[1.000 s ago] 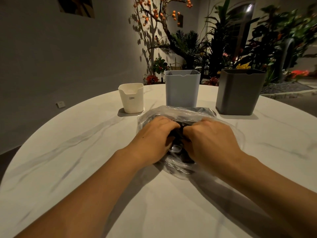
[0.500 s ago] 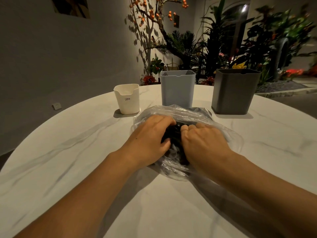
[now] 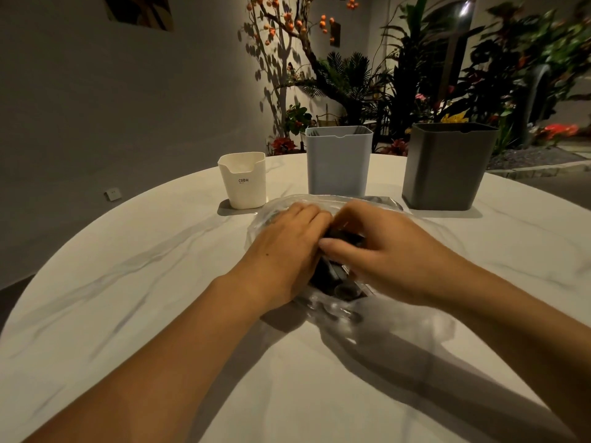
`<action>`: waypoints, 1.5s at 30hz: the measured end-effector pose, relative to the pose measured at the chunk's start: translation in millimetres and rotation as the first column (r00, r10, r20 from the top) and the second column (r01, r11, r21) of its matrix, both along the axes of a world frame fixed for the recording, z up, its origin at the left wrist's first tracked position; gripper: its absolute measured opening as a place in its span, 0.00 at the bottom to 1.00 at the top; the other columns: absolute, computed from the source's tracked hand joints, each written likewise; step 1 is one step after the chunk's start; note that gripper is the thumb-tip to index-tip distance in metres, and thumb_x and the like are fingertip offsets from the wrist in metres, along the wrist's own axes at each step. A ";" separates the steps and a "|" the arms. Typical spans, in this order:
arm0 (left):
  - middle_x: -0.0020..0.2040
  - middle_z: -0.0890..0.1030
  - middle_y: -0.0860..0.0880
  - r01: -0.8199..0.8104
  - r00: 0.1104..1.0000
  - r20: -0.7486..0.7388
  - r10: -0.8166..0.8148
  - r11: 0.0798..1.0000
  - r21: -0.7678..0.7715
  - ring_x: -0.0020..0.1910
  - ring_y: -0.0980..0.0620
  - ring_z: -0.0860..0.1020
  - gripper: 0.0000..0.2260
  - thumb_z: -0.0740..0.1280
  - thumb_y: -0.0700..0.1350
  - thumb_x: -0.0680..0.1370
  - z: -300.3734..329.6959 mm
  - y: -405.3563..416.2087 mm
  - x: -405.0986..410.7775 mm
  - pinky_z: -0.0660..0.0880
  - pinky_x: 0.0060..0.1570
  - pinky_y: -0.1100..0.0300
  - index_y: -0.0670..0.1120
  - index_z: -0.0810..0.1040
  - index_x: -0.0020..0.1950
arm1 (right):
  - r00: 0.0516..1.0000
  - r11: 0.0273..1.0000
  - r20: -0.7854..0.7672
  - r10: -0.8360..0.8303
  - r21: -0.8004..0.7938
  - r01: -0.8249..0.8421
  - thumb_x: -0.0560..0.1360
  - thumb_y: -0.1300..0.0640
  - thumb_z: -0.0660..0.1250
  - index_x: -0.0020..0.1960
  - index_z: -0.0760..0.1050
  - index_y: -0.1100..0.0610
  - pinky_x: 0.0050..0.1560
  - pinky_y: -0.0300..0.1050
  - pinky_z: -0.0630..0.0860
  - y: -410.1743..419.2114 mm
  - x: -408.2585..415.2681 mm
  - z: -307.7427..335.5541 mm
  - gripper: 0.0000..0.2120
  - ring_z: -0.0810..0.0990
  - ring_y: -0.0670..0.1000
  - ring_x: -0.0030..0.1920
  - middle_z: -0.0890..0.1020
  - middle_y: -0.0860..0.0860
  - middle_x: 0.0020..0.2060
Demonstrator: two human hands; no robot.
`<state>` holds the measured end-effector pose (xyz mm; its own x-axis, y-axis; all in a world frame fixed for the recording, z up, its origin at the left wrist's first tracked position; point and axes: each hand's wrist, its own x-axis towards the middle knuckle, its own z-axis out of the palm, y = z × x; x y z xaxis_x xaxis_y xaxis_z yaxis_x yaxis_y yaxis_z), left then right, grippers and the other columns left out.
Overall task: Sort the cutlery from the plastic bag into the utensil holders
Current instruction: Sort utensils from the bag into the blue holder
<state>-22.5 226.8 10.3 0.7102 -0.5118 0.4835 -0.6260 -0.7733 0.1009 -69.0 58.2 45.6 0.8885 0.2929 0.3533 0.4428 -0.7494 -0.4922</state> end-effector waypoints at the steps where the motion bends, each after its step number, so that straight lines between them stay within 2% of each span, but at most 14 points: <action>1: 0.68 0.72 0.50 -0.013 1.000 -0.020 0.013 1.000 -0.004 0.67 0.51 0.68 0.18 0.66 0.45 0.81 0.6 -0.6 -0.2 0.68 0.71 0.51 0.50 0.69 0.70 | 0.999 0.992 -0.033 0.034 0.124 -0.030 0.76 0.34 0.59 0.58 0.74 0.48 0.47 0.40 0.81 -2.5 0.4 2.1 0.20 0.81 0.45 0.49 0.80 0.43 0.51; 6: 0.64 0.74 0.51 -0.067 0.993 -0.101 0.058 0.994 -0.086 0.63 0.53 0.70 0.12 0.65 0.42 0.81 5.7 -4.0 -4.4 0.69 0.70 0.53 0.50 0.70 0.63 | 0.997 0.811 0.057 0.045 0.581 -0.069 0.79 0.35 0.49 0.46 0.78 0.52 0.36 0.37 0.78 -10.7 5.3 6.7 0.26 0.83 0.46 0.43 0.81 0.45 0.45; 9: 0.58 0.74 0.52 -0.030 0.998 -0.061 0.024 0.995 -0.090 0.56 0.55 0.69 0.10 0.67 0.44 0.80 7.6 -4.3 -7.1 0.71 0.67 0.53 0.52 0.70 0.59 | 0.992 0.788 0.121 0.037 0.607 -0.104 0.79 0.38 0.47 0.43 0.77 0.56 0.37 0.33 0.76 -5.2 6.1 -3.3 0.28 0.81 0.46 0.40 0.80 0.49 0.40; 14: 0.66 0.75 0.45 0.101 0.993 -0.039 -0.107 0.986 -0.132 0.65 0.48 0.72 0.17 0.64 0.43 0.82 9.1 -14.9 -19.5 0.66 0.70 0.58 0.45 0.70 0.72 | 0.966 0.805 0.257 -0.013 0.575 -0.143 0.82 0.43 0.49 0.44 0.73 0.53 0.42 0.40 0.79 6.9 10.1 -19.1 0.21 0.79 0.49 0.41 0.77 0.46 0.37; 18: 0.58 0.80 0.43 0.185 0.977 0.123 -0.173 0.978 -0.092 0.55 0.45 0.78 0.13 0.67 0.41 0.80 6.7 -16.7 -19.1 0.77 0.62 0.47 0.44 0.74 0.65 | 0.941 0.804 0.337 -0.023 0.566 -0.183 0.82 0.46 0.49 0.45 0.69 0.48 0.39 0.36 0.75 6.6 8.1 -12.0 0.14 0.77 0.47 0.39 0.75 0.41 0.36; 21: 0.51 0.78 0.50 0.226 0.974 0.060 -0.218 0.951 -0.211 0.48 0.51 0.75 0.09 0.66 0.38 0.81 6.8 -17.2 -16.3 0.78 0.53 0.51 0.48 0.74 0.59 | 0.961 0.747 0.274 0.031 0.632 -0.205 0.82 0.43 0.49 0.46 0.70 0.51 0.37 0.37 0.75 3.5 8.1 -8.4 0.17 0.77 0.47 0.39 0.76 0.47 0.38; 24: 0.41 0.76 0.54 0.243 0.956 0.005 -0.293 0.783 -0.573 0.42 0.52 0.76 0.06 0.58 0.41 0.85 15.3 -21.7 -21.1 0.76 0.47 0.59 0.48 0.73 0.51 | 0.979 0.669 0.194 0.068 0.719 -0.189 0.81 0.42 0.48 0.46 0.73 0.55 0.36 0.38 0.73 -1.4 13.5 -8.9 0.22 0.78 0.49 0.39 0.78 0.49 0.39; 27: 0.38 0.81 0.52 0.057 0.947 -0.095 -0.308 0.451 -0.891 0.44 0.52 0.82 0.13 0.54 0.46 0.86 31.9 -23.6 -25.7 0.78 0.57 0.56 0.47 0.76 0.47 | 0.991 0.753 0.134 0.009 0.652 -0.095 0.80 0.39 0.46 0.46 0.79 0.54 0.48 0.37 0.76 -4.5 21.0 -14.9 0.27 0.81 0.45 0.48 0.82 0.46 0.44; 30: 0.39 0.84 0.48 -0.132 0.851 -0.140 -0.507 0.051 -0.990 0.47 0.48 0.85 0.17 0.53 0.46 0.87 45.3 -16.1 -21.7 0.79 0.60 0.50 0.43 0.77 0.47 | 0.999 0.783 -0.028 0.029 0.622 -0.005 0.80 0.35 0.46 0.51 0.81 0.47 0.63 0.45 0.74 -6.0 25.7 -19.5 0.28 0.80 0.44 0.57 0.83 0.43 0.52; 32: 0.44 0.85 0.43 -0.232 0.762 -0.120 -0.636 -0.096 -0.968 0.51 0.44 0.85 0.17 0.52 0.47 0.87 48.4 -9.8 -18.6 0.80 0.59 0.49 0.41 0.76 0.50 | 0.984 0.780 -0.140 0.114 0.626 -0.001 0.81 0.38 0.48 0.55 0.81 0.47 0.68 0.51 0.72 -5.2 24.4 -20.3 0.26 0.80 0.46 0.59 0.84 0.45 0.54; 35: 0.52 0.85 0.40 -0.296 0.699 -0.102 -0.708 -0.156 -0.942 0.57 0.42 0.83 0.17 0.51 0.48 0.87 46.6 -4.0 -15.9 0.79 0.60 0.49 0.41 0.75 0.53 | 0.950 0.784 -0.231 0.212 0.620 -0.024 0.83 0.44 0.50 0.58 0.80 0.50 0.65 0.52 0.76 -1.9 18.4 -17.8 0.21 0.81 0.49 0.58 0.84 0.49 0.54; 38: 0.56 0.84 0.40 -0.315 0.687 -0.090 -0.721 -0.183 -0.931 0.59 0.42 0.82 0.16 0.51 0.50 0.87 45.0 -2.8 -14.4 0.77 0.62 0.48 0.42 0.74 0.54 | 0.861 0.706 -0.360 0.359 0.708 0.001 0.84 0.48 0.52 0.62 0.75 0.56 0.49 0.50 0.83 2.2 12.9 -13.5 0.18 0.85 0.57 0.50 0.82 0.57 0.54; 41: 0.56 0.84 0.41 -0.312 0.696 -0.046 -0.717 -0.244 -0.918 0.58 0.42 0.83 0.16 0.51 0.51 0.86 46.8 -5.1 -15.8 0.77 0.63 0.47 0.44 0.74 0.51 | 0.734 0.609 -0.424 0.530 0.793 0.019 0.84 0.50 0.55 0.62 0.75 0.56 0.37 0.46 0.81 10.1 6.0 -10.6 0.15 0.84 0.58 0.43 0.83 0.57 0.50; 45: 0.56 0.84 0.39 -0.277 0.722 -0.057 -0.690 -0.212 -0.937 0.58 0.42 0.83 0.16 0.50 0.53 0.86 47.2 -7.7 -16.1 0.77 0.63 0.47 0.45 0.71 0.48 | 0.894 0.664 -0.311 0.322 0.748 0.022 0.83 0.53 0.60 0.55 0.79 0.51 0.29 0.37 0.73 16.7 9.7 -14.1 0.09 0.78 0.48 0.34 0.82 0.51 0.40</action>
<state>-38.6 219.1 57.5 0.9608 -0.0470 0.2731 -0.1738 0.6655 0.7259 -59.2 74.9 31.5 0.9588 0.2415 0.1495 0.1596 -0.0226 -0.9869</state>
